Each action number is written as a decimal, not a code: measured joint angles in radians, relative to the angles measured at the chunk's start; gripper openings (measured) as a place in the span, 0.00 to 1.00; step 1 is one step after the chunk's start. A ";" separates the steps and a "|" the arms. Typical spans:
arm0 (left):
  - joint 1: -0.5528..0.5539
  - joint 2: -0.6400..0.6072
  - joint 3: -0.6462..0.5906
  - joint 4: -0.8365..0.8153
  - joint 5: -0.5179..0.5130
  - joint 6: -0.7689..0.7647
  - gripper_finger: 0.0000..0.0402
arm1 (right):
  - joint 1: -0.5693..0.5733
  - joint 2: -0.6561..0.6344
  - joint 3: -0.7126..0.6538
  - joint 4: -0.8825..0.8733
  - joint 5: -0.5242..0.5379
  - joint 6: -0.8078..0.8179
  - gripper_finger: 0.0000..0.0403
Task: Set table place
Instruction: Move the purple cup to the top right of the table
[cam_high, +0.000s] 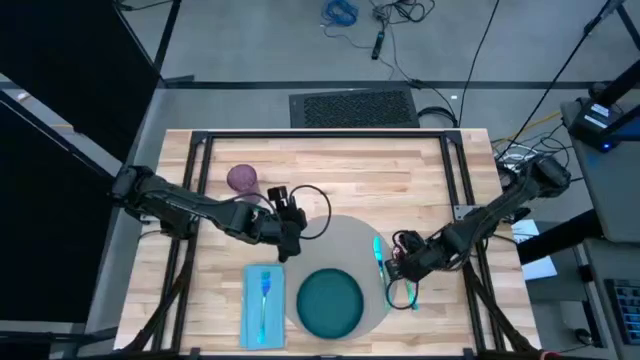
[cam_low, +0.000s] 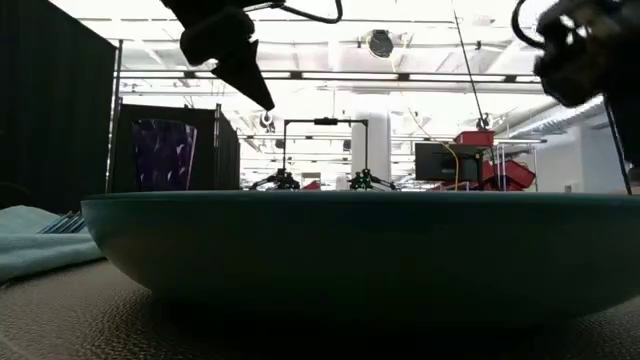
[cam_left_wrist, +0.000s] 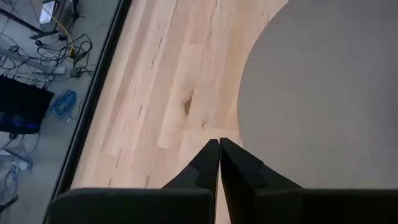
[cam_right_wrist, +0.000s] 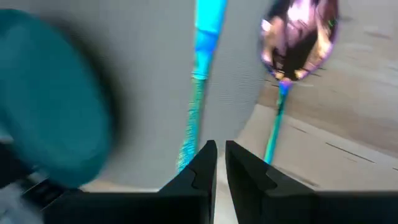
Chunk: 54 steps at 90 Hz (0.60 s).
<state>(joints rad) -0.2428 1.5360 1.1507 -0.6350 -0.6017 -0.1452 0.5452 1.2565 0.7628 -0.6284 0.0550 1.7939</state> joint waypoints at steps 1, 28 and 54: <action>0.000 0.000 0.000 0.000 0.001 -0.001 0.00 | -0.003 -0.007 0.000 0.001 0.000 -0.009 0.05; 0.000 0.000 0.000 0.002 0.154 -0.112 0.00 | -0.120 -0.152 0.000 0.231 0.105 -0.567 0.05; -0.069 -0.068 0.041 -0.389 0.128 -0.387 0.00 | -0.283 -0.170 0.000 0.681 0.103 -1.329 0.05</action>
<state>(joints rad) -0.3119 1.4680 1.1916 -1.0244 -0.4736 -0.5322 0.2621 1.0863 0.7628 0.0529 0.1585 0.4651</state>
